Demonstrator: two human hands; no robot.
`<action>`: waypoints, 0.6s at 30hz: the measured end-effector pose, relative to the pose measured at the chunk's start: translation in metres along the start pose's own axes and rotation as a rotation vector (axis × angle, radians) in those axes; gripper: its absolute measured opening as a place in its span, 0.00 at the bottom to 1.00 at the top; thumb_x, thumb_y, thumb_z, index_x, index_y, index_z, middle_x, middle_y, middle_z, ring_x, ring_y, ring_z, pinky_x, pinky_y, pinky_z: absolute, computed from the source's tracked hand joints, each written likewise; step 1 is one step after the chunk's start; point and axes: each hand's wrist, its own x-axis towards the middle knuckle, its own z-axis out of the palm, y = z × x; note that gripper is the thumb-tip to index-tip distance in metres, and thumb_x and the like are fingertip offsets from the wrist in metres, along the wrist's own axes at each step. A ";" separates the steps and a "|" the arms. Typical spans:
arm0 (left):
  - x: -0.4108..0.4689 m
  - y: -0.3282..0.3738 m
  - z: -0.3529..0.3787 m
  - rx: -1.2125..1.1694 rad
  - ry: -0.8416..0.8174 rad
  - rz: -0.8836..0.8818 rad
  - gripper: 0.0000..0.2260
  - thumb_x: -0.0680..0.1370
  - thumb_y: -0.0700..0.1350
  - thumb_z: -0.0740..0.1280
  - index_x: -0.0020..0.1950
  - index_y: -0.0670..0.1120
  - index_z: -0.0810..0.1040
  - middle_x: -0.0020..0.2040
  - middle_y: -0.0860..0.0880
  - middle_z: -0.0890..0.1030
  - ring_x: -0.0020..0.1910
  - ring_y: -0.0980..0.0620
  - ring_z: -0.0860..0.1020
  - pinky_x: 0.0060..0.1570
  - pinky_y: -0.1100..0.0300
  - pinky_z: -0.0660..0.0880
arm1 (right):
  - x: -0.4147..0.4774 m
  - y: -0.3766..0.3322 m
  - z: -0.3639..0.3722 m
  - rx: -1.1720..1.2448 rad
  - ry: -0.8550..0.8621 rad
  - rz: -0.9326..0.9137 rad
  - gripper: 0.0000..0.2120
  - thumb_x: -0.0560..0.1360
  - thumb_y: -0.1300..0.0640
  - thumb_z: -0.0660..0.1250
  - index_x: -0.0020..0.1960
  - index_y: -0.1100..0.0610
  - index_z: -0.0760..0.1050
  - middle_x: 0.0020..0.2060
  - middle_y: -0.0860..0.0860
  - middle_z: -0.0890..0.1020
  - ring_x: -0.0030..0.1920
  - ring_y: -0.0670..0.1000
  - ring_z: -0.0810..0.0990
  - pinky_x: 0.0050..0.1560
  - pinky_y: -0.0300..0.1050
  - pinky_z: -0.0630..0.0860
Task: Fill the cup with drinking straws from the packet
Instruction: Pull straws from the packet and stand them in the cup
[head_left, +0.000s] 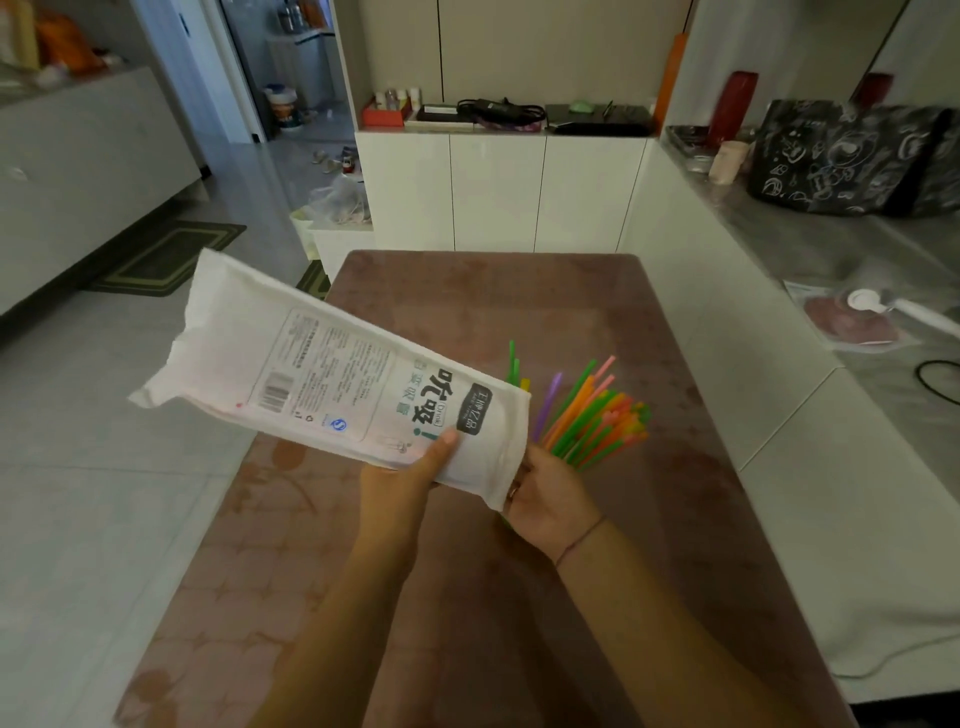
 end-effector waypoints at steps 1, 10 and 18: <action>-0.001 0.000 0.000 0.031 -0.015 0.016 0.19 0.72 0.39 0.72 0.59 0.54 0.76 0.52 0.54 0.84 0.52 0.55 0.82 0.45 0.59 0.81 | 0.001 0.001 -0.002 0.020 -0.041 0.021 0.17 0.76 0.54 0.62 0.61 0.60 0.76 0.58 0.59 0.80 0.61 0.59 0.76 0.64 0.58 0.71; -0.003 -0.003 -0.006 0.139 -0.118 0.004 0.21 0.70 0.37 0.74 0.62 0.45 0.76 0.51 0.49 0.85 0.49 0.51 0.83 0.39 0.59 0.80 | -0.001 -0.002 -0.005 0.114 -0.207 0.064 0.18 0.78 0.54 0.56 0.61 0.62 0.76 0.61 0.62 0.78 0.62 0.61 0.76 0.59 0.58 0.75; 0.002 -0.010 -0.017 0.103 0.027 -0.022 0.23 0.70 0.37 0.74 0.63 0.47 0.75 0.53 0.49 0.84 0.48 0.54 0.83 0.38 0.61 0.79 | 0.004 -0.003 -0.012 0.085 0.035 0.056 0.08 0.77 0.55 0.61 0.47 0.56 0.77 0.43 0.54 0.78 0.45 0.54 0.77 0.43 0.50 0.75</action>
